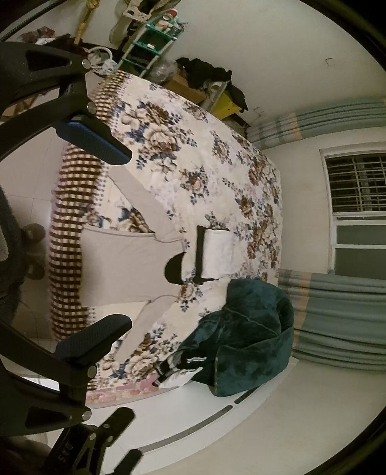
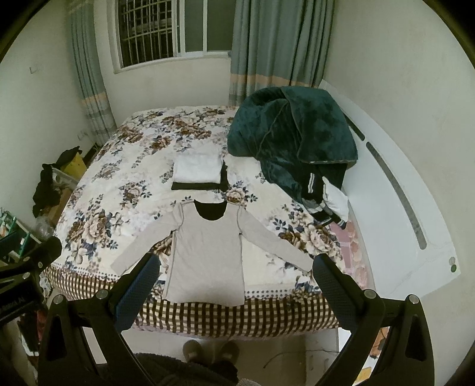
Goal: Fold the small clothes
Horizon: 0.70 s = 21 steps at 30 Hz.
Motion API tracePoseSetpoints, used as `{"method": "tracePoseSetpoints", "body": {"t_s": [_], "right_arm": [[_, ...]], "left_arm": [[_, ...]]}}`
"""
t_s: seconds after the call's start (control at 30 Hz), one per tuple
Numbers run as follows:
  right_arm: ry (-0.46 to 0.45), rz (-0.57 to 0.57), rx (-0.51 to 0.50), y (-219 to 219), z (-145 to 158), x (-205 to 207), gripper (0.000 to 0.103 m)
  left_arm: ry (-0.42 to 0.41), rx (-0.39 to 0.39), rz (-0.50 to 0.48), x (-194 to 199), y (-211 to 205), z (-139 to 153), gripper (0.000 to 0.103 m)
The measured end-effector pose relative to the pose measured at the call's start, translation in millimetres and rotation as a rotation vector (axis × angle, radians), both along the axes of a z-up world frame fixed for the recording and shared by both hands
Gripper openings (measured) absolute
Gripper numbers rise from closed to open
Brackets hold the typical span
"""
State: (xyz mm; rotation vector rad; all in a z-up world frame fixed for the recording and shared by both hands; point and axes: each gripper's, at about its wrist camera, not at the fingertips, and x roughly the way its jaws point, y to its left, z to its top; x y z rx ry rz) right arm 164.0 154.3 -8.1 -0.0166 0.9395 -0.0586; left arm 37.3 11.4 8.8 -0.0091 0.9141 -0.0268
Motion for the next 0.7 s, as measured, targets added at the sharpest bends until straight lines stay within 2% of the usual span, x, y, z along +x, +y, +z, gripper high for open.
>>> {"method": "tracePoseSetpoints", "body": {"t_s": [0.13,0.27,0.37,0.5,0.57,0.7], "right_arm": [[0.061,-0.073,0.045,-22,-44,24,0.103],[0.134,-0.259,0.059,-79,-112,46,0.103],[0.188,-0.454,0.094,-148,-181,52,0.102],[0.289,-0.697,0.244,-250,-280,53,0.073],[0.335,-0.792,0.301,-292,-333,48,0.067],[0.378,-0.897,0.464,-360,-449,59,0.067]], "left_arm": [[-0.028,0.058,-0.018,30,0,-43,0.103],[0.018,0.134,-0.02,74,-9,-110,0.103],[0.141,0.154,-0.024,113,-24,-171,0.103],[0.24,0.184,-0.004,151,-41,-241,0.103],[0.273,0.214,0.017,168,-51,-277,0.103],[0.36,0.273,0.064,202,-62,-345,0.103]]}}
